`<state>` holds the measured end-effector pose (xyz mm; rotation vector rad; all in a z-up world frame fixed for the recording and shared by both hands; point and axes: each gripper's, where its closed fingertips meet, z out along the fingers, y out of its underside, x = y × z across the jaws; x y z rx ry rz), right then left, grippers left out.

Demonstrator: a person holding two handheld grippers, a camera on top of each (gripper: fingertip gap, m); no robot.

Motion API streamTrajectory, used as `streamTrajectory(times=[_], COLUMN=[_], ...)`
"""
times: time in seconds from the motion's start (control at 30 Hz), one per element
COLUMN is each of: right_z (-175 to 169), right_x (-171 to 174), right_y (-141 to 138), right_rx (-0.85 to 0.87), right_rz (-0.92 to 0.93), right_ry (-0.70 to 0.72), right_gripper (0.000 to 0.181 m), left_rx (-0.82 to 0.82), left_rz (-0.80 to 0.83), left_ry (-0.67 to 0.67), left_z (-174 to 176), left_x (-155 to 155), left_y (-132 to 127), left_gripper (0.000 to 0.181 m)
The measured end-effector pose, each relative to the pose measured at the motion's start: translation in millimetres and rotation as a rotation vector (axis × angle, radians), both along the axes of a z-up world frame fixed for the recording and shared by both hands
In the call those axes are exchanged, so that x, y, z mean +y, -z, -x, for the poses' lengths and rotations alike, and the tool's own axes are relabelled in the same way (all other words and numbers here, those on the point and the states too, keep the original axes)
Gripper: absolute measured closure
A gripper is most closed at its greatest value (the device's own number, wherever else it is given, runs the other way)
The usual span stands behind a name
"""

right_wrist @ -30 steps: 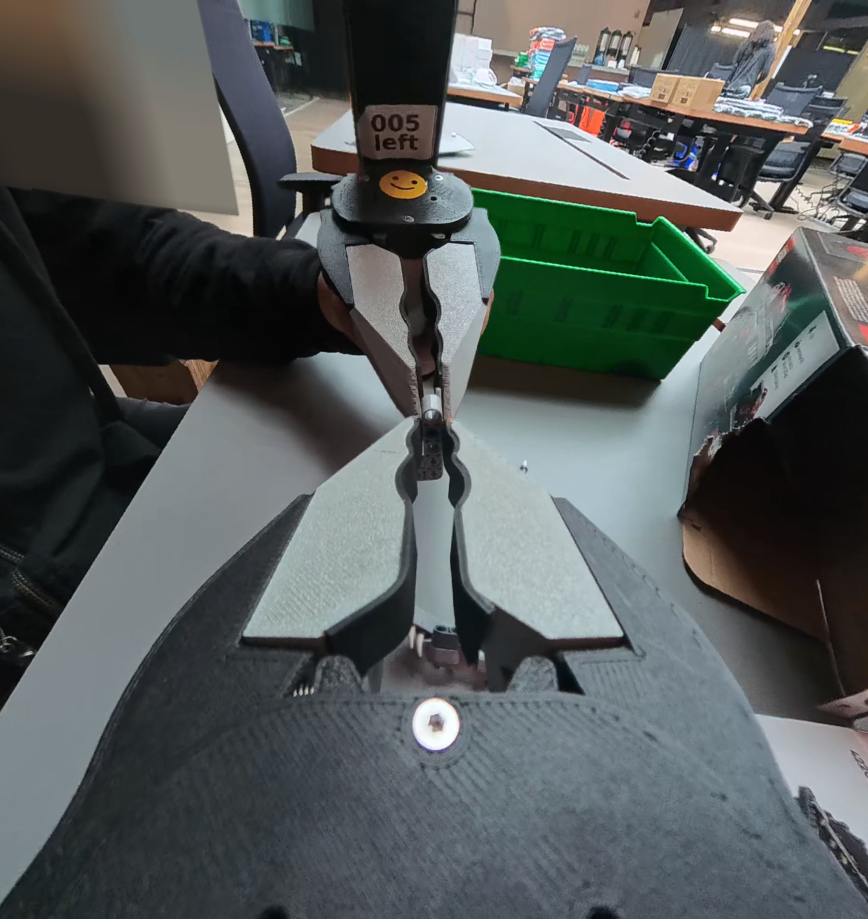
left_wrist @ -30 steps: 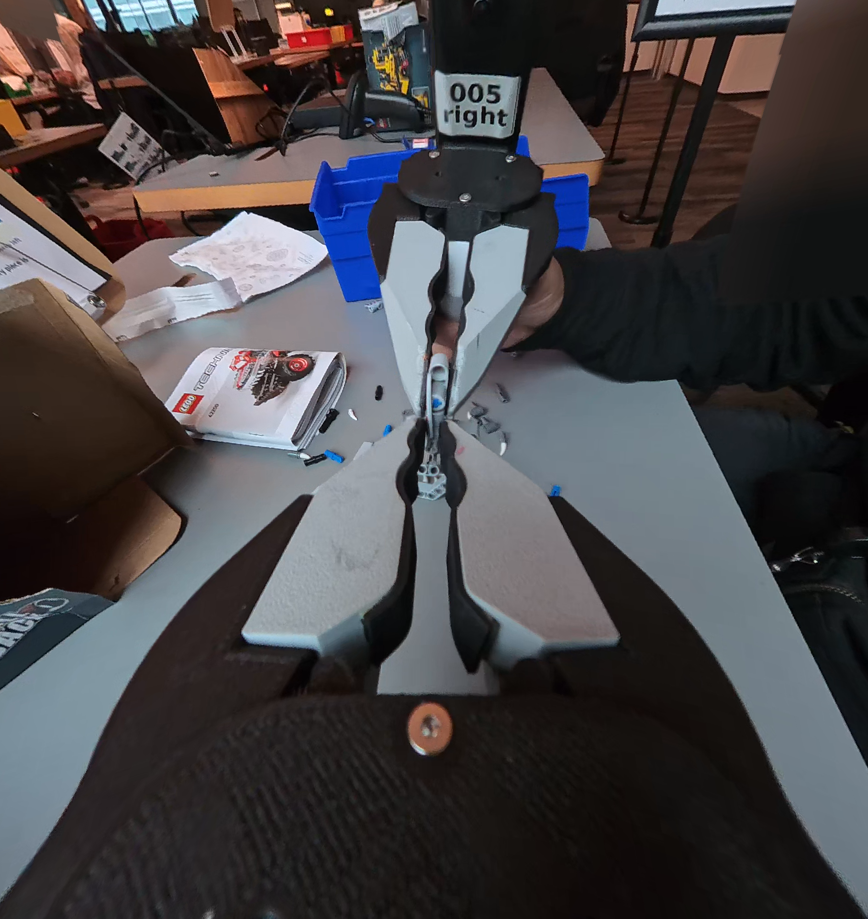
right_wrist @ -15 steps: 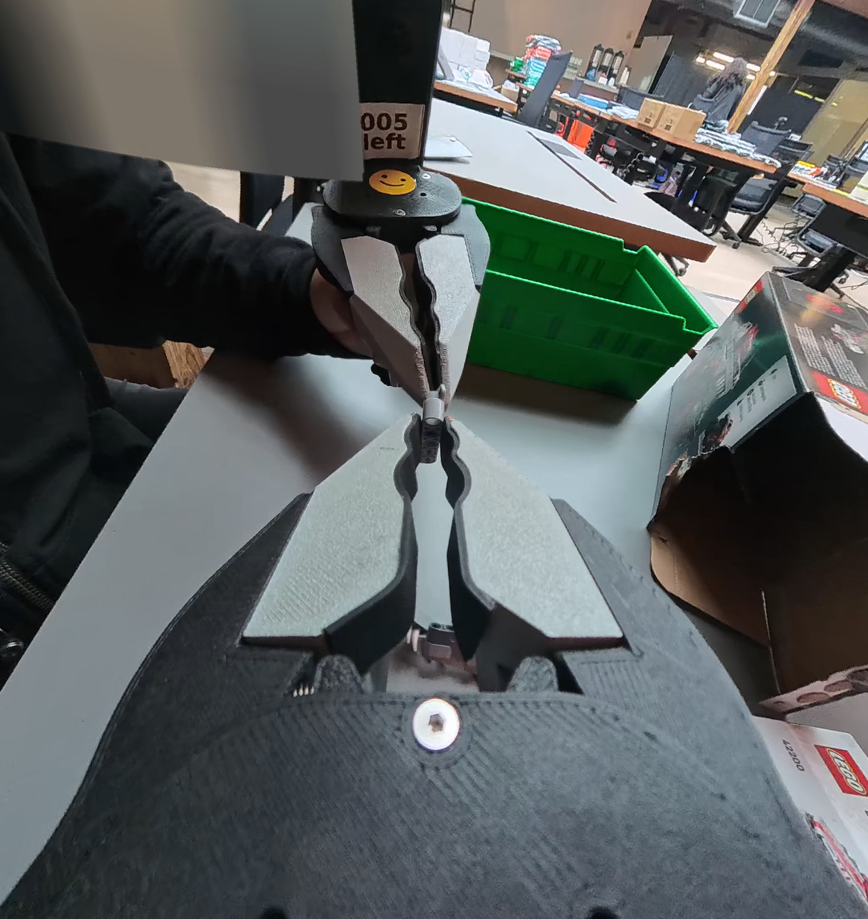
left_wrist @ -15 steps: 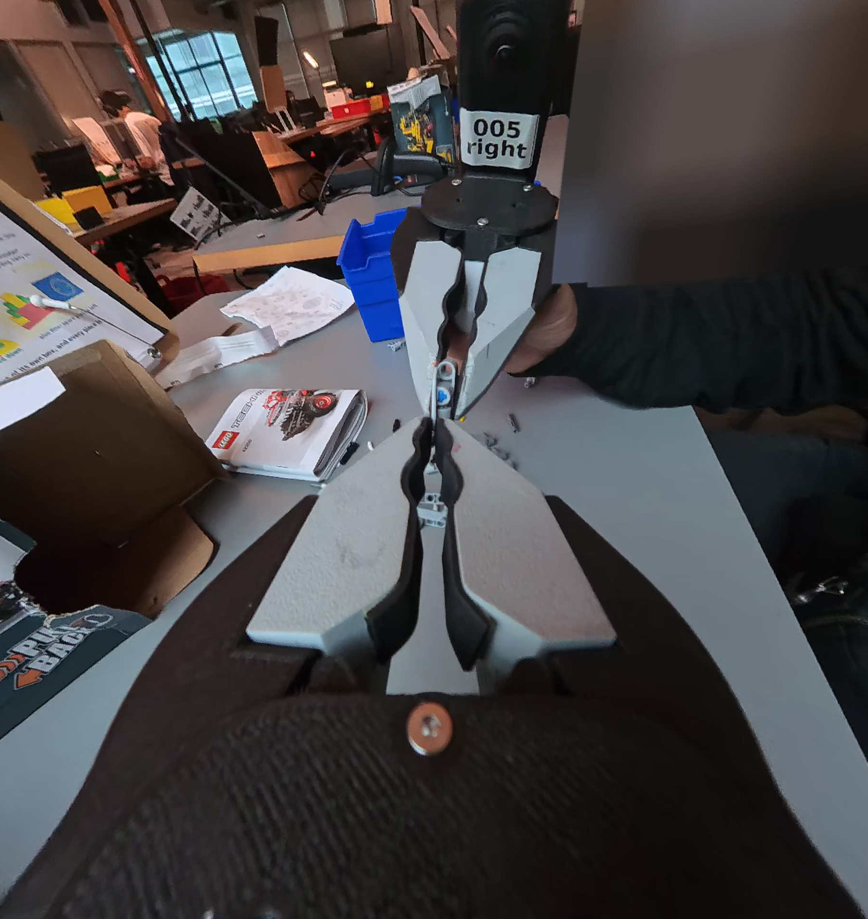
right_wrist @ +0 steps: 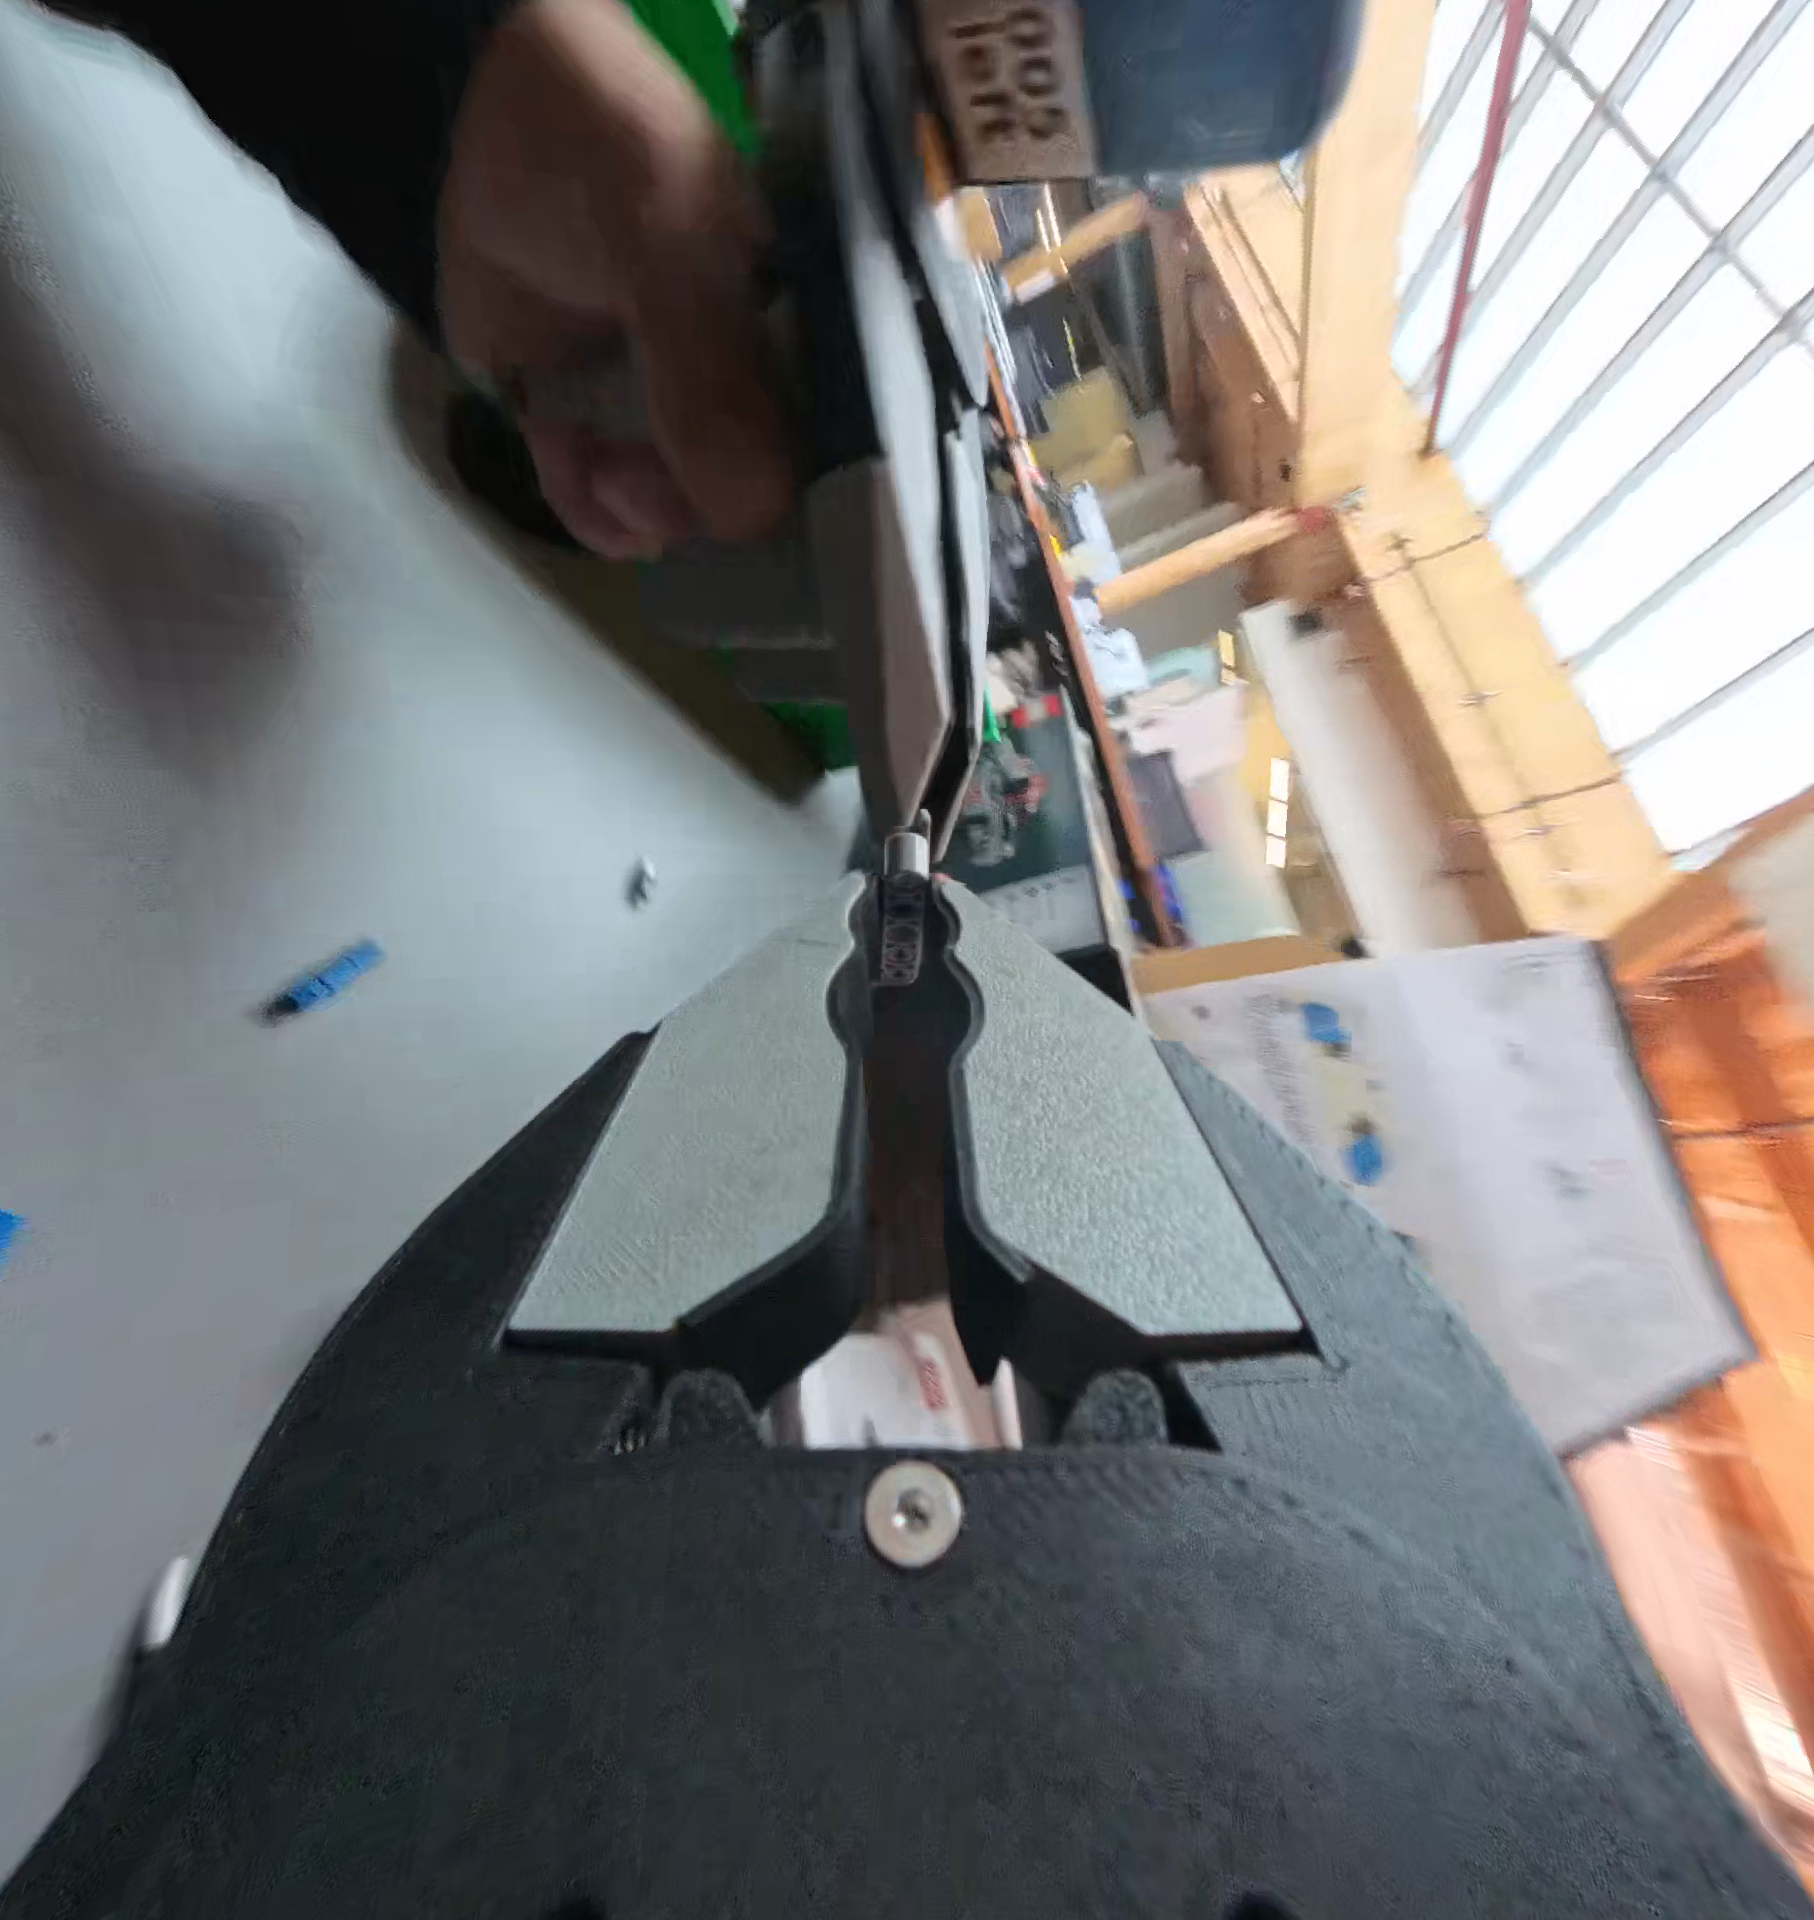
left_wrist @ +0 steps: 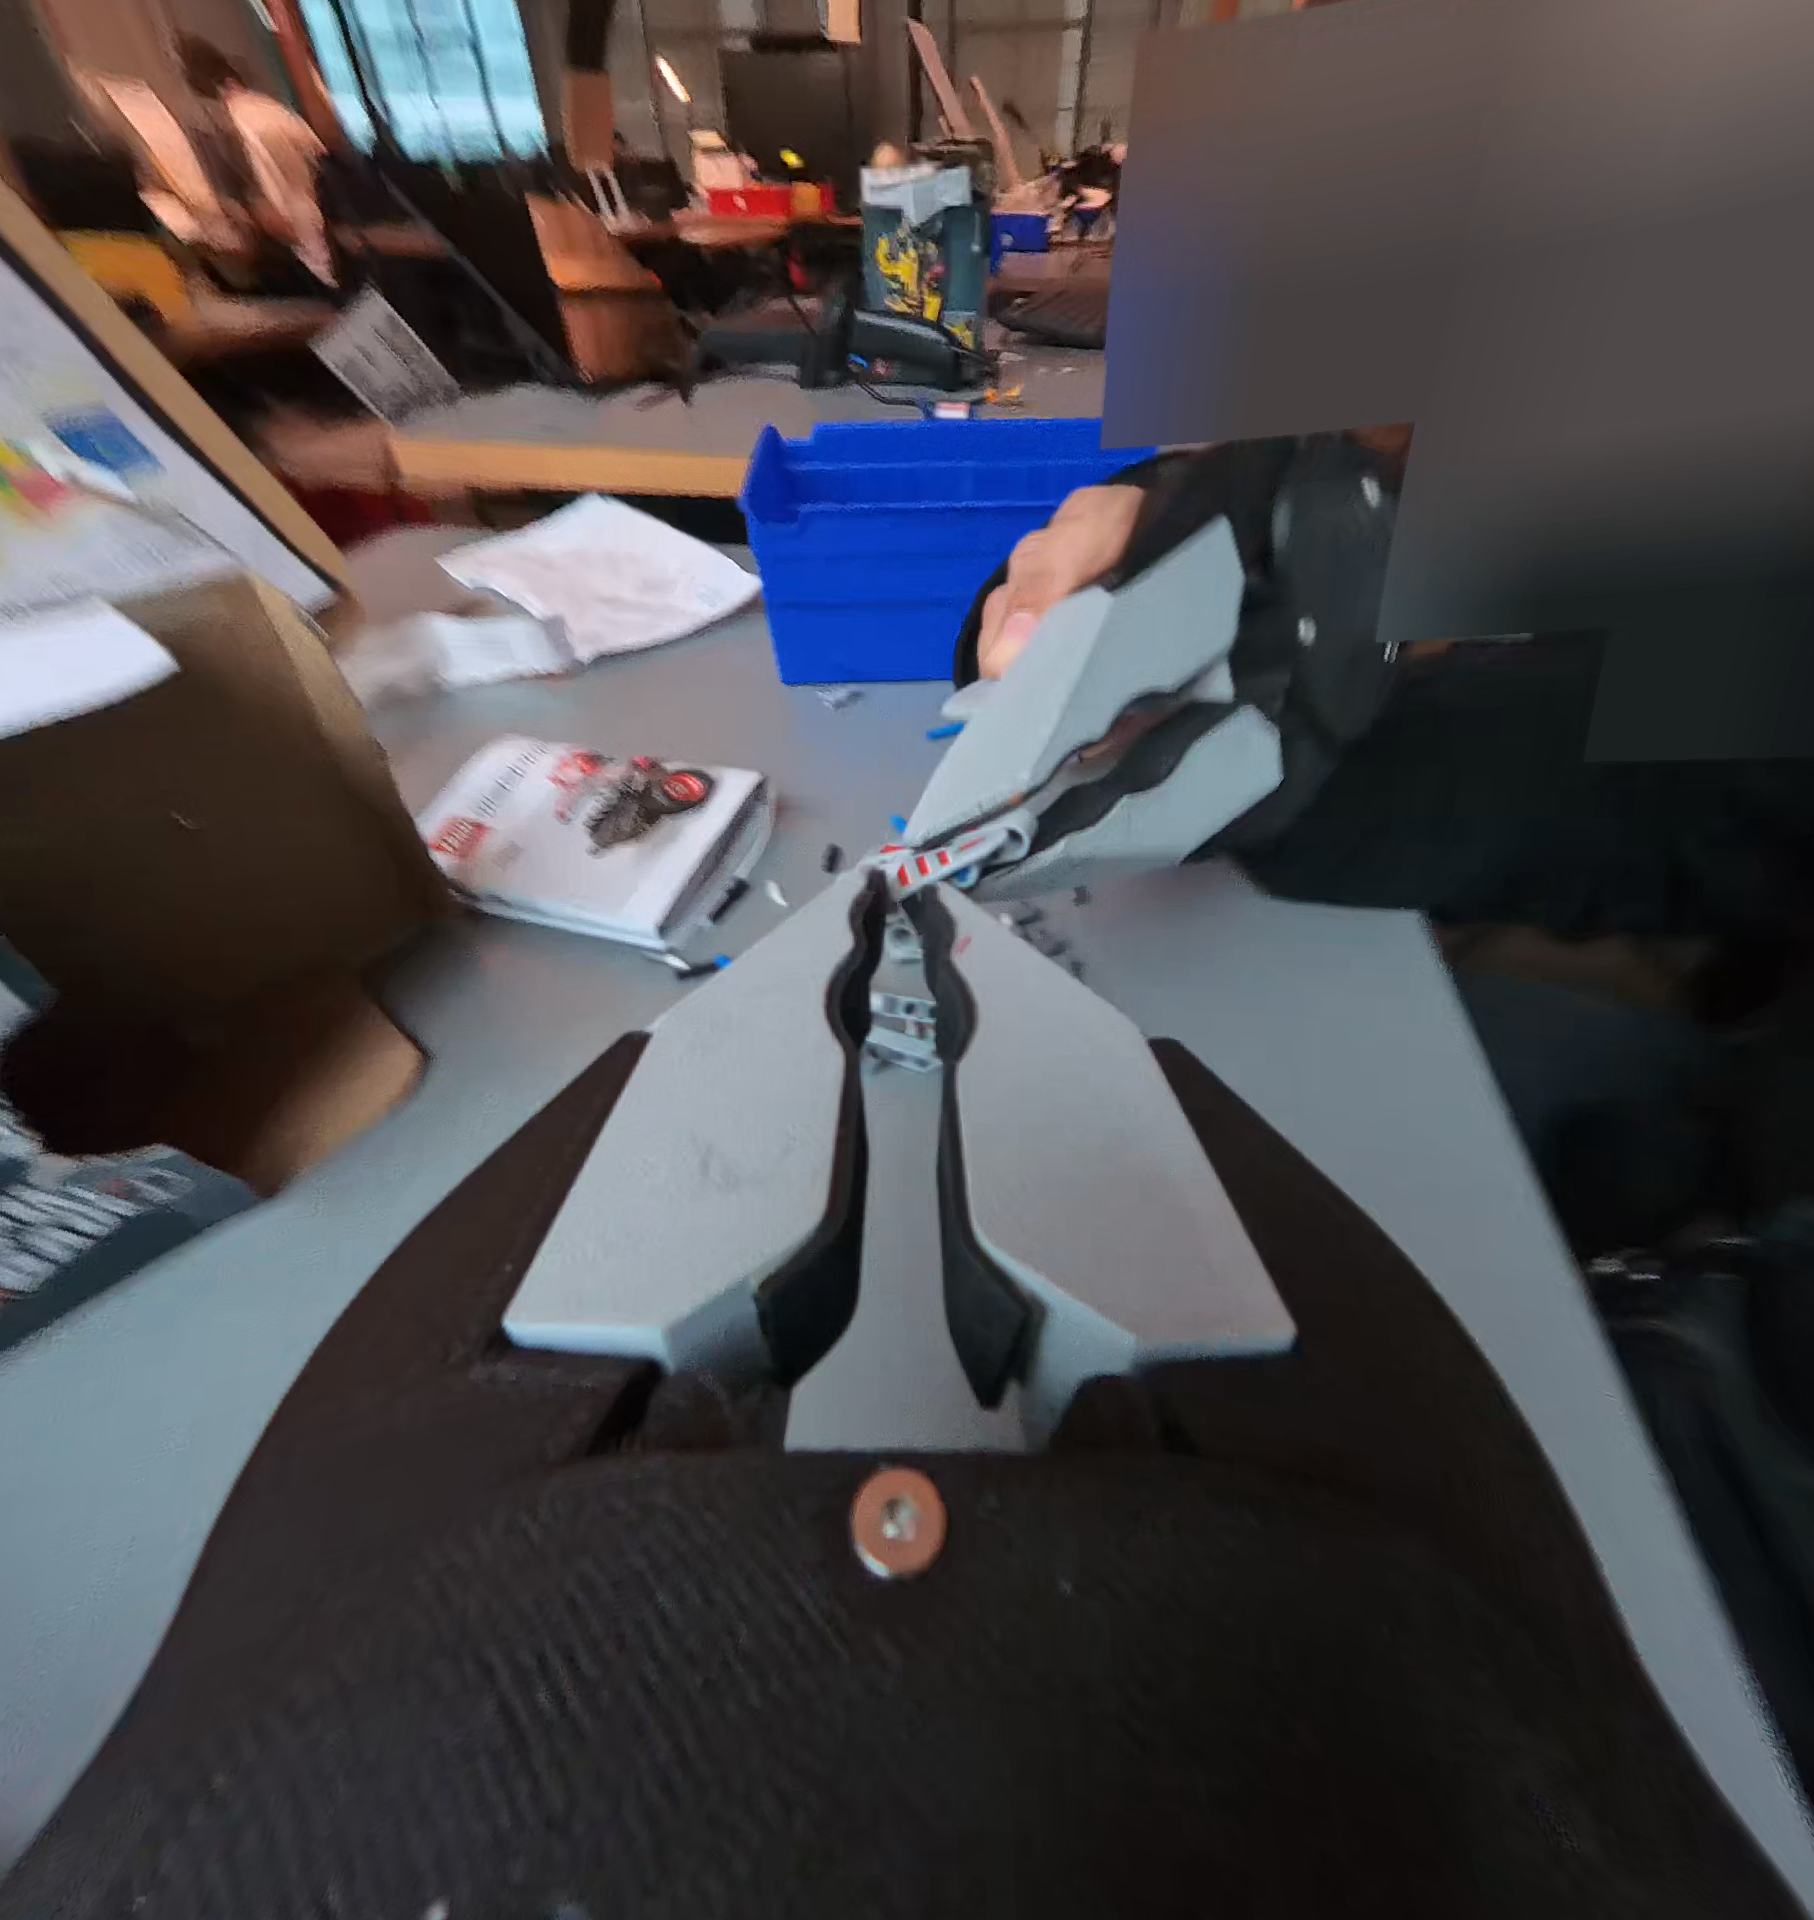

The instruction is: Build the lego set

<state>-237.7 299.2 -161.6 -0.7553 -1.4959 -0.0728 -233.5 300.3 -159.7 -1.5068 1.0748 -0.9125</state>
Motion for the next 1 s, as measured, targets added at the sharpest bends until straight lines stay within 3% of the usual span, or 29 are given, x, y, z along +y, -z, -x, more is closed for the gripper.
streamTrajectory(times=[0.07, 0.17, 0.27, 0.53, 0.63, 1.0], right_z=[-2, -6, 0, 4, 4, 9], right_x=[4, 10, 9, 4, 5, 8], right_y=[-3, -9, 2, -1, 0, 5], right_rx=[-0.013, -0.017, -0.079, -0.086, -0.094, -0.151], right_rz=[-0.110, -0.195, -0.250, -0.358, -0.373, -0.449], right_ry=[0.064, 0.114, 0.122, 0.136, 0.147, 0.197], right_gripper=[0.177, 0.178, 0.177, 0.177, 0.177, 0.173], left_rx=[-0.048, -0.121, -0.222, -0.354, -0.379, -0.448], left_rz=[0.127, 0.226, 0.319, 0.633, 0.706, 0.809], left_ry=[0.017, 0.041, 0.104, 0.251, 0.309, 0.295], left_z=[5, 7, 5, 3, 1, 3], left_x=[5, 7, 2, -5, -11, -3], left_y=[3, 0, -8, -3, -3, 4], left_gripper=[0.176, 0.159, 0.158, 0.166, 0.165, 0.174])
